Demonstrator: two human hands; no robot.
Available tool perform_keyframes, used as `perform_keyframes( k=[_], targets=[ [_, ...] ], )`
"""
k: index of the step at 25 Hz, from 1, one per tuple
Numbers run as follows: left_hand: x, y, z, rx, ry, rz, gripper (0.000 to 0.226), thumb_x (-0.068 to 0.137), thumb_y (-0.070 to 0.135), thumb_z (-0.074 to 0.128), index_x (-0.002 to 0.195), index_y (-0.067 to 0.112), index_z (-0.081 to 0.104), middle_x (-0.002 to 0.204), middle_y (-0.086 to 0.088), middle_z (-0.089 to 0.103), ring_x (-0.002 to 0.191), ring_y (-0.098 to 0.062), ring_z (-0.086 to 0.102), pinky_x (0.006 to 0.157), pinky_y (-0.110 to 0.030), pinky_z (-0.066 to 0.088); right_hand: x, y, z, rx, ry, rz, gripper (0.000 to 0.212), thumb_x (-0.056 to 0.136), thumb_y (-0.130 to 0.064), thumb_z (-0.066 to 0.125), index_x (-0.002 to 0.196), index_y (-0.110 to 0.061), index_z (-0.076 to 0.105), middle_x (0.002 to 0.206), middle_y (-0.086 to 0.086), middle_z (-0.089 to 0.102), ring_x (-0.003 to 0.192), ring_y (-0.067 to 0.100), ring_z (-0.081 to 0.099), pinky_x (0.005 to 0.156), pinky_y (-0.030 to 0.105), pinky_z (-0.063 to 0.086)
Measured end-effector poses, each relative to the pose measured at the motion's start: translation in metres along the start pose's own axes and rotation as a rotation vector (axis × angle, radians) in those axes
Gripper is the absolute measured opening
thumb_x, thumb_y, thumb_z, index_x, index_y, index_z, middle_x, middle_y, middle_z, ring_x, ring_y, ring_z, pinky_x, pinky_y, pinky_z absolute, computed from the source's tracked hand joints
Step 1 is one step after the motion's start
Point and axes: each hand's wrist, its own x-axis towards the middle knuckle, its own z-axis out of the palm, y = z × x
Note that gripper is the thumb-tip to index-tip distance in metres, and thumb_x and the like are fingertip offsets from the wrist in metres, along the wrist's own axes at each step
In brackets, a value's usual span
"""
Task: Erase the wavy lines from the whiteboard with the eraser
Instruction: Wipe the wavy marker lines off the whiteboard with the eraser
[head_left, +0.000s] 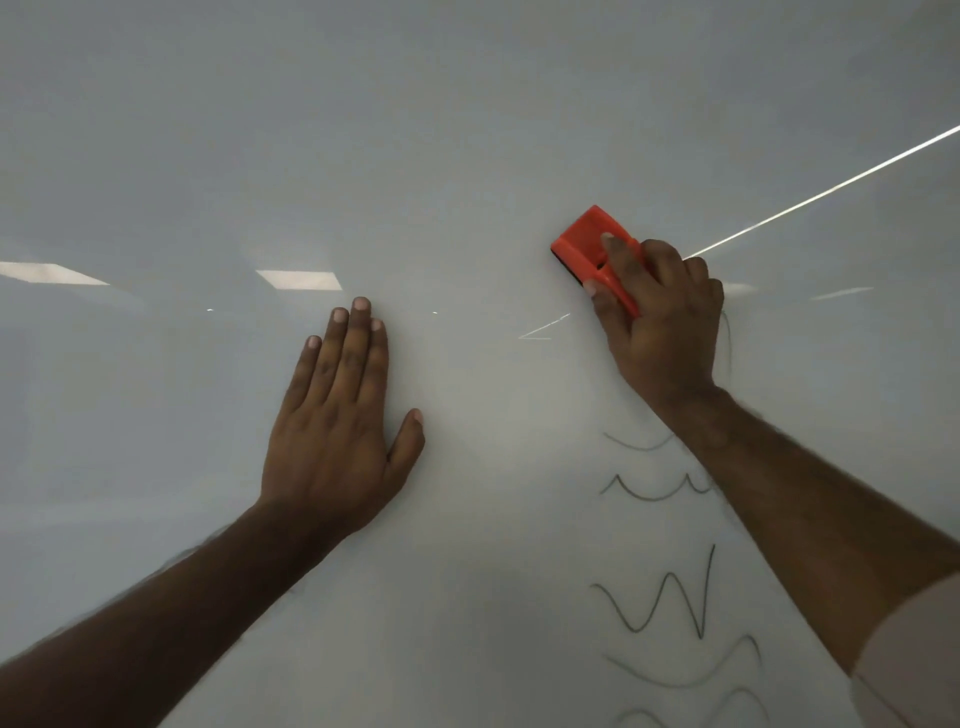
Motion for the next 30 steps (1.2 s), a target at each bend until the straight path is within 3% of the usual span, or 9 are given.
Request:
perform_keyframes(
  k=[2,11,15,23,27,28,30],
  targets=[
    [0.003,0.002,0.002,0.002,-0.001,-0.001,0.080,0.098,0.048,0.033,0.158,-0.003,0.019,0.169,-0.018,0.010,0.157,-0.028,0.008,0.129,-0.041,0.006,0.000,0.013,-0.001,-0.012,-0.004,-0.030,0.045,0.102,-0.048,0.049,0.139,-0.024,0.055,0.121,0.008,0.061,0.094,0.033,0.053,0.076,0.040,0.041],
    [0.004,0.017,0.004,0.028,-0.012,-0.081,0.082,0.096,0.049,0.030,0.159,-0.003,0.016,0.169,-0.018,0.009,0.158,-0.028,0.005,0.129,-0.042,0.005,-0.022,0.069,-0.013,-0.094,0.005,0.189,0.046,0.103,-0.046,0.048,0.141,-0.021,0.054,0.122,0.013,0.061,0.098,0.037,0.054,0.078,0.042,0.042],
    [0.002,0.026,0.008,0.042,0.001,-0.127,0.082,0.097,0.048,0.031,0.158,-0.004,0.015,0.169,-0.019,0.008,0.158,-0.030,0.005,0.129,-0.044,0.007,-0.048,0.059,-0.018,-0.001,0.055,0.259,0.044,0.098,-0.045,0.053,0.137,-0.025,0.058,0.118,0.012,0.061,0.093,0.035,0.052,0.074,0.040,0.039],
    [-0.003,0.040,0.010,0.030,-0.018,-0.115,0.081,0.098,0.049,0.031,0.159,-0.002,0.014,0.169,-0.018,0.007,0.158,-0.029,0.005,0.129,-0.044,0.007,-0.174,0.010,-0.050,0.143,-0.173,-0.250,0.041,0.100,-0.049,0.049,0.136,-0.032,0.055,0.123,0.005,0.058,0.079,0.028,0.051,0.071,0.038,0.036],
    [-0.010,0.040,0.011,0.034,0.003,-0.047,0.079,0.099,0.047,0.032,0.159,-0.002,0.016,0.169,-0.016,0.008,0.158,-0.028,0.006,0.129,-0.042,0.007,-0.187,0.058,-0.069,0.183,-0.336,-0.769,0.038,0.102,-0.045,0.051,0.137,-0.029,0.055,0.117,0.007,0.063,0.079,0.024,0.053,0.071,0.036,0.038],
    [-0.012,0.041,0.012,0.036,0.007,-0.034,0.078,0.099,0.046,0.032,0.159,-0.001,0.016,0.169,-0.016,0.008,0.158,-0.028,0.006,0.129,-0.042,0.007,-0.176,0.075,-0.069,0.166,-0.340,-0.795,0.037,0.102,-0.044,0.050,0.136,-0.028,0.055,0.114,0.010,0.065,0.078,0.026,0.054,0.070,0.037,0.038],
    [-0.015,0.044,0.013,0.042,0.014,-0.021,0.078,0.100,0.046,0.032,0.159,-0.001,0.016,0.169,-0.017,0.009,0.158,-0.028,0.007,0.129,-0.042,0.008,-0.141,0.099,-0.062,0.126,-0.258,-0.574,0.039,0.102,-0.043,0.048,0.135,-0.024,0.055,0.113,0.017,0.065,0.073,0.032,0.055,0.068,0.039,0.040]
  ],
)
